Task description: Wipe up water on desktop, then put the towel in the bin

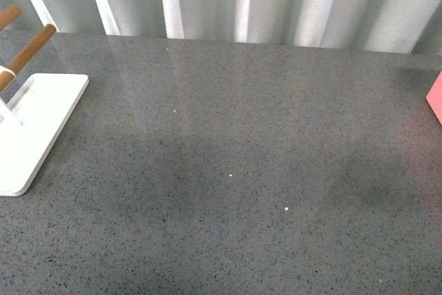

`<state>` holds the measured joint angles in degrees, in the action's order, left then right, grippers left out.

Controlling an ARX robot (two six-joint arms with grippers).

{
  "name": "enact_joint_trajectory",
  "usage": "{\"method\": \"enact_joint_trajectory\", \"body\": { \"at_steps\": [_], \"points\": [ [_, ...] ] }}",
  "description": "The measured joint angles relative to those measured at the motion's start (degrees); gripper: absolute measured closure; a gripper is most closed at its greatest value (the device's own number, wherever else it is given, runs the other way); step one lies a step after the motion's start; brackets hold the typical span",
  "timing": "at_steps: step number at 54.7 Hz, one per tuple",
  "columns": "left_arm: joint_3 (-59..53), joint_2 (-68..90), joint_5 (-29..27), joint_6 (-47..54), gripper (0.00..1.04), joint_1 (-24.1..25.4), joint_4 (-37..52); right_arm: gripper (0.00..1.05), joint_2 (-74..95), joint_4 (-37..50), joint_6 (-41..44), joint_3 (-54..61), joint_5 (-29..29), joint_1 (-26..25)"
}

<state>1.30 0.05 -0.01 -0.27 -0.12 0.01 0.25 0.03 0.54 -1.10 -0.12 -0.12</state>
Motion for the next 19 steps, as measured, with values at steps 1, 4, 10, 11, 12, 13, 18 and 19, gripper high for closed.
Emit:
{"method": "enact_joint_trajectory", "body": {
  "at_steps": [1, 4, 10, 11, 12, 13, 18, 19],
  "points": [
    [-0.02, 0.00, 0.00, 0.00, 0.07, 0.00, 0.00, 0.07, 0.00, 0.00, 0.00, 0.00, 0.00, 0.00],
    [0.00, 0.00, 0.00, 0.00, 0.07, 0.00, 0.00, 0.07, 0.00, 0.00, 0.00, 0.00, 0.02, 0.00],
    [0.00, 0.00, 0.00, 0.02, 0.07, 0.00, 0.00, 0.07, 0.00, 0.00, 0.00, 0.00, 0.00, 0.00],
    [0.00, 0.00, 0.00, 0.00, 0.07, 0.00, 0.00, 0.07, 0.00, 0.00, 0.00, 0.00, 0.00, 0.00],
    [0.00, 0.00, 0.00, 0.02, 0.07, 0.00, 0.00, 0.07, 0.00, 0.00, 0.00, 0.00, 0.00, 0.00],
    [-0.02, 0.00, 0.00, 0.00, 0.07, 0.00, 0.00, 0.07, 0.00, 0.00, 0.00, 0.00, 0.00, 0.00],
    [0.00, 0.00, 0.00, 0.02, 0.07, 0.00, 0.00, 0.07, 0.00, 0.00, 0.00, 0.00, 0.02, 0.00],
    [0.00, 0.00, 0.00, 0.02, 0.07, 0.00, 0.00, 0.07, 0.00, 0.00, 0.00, 0.00, 0.00, 0.00]
  ]
}}
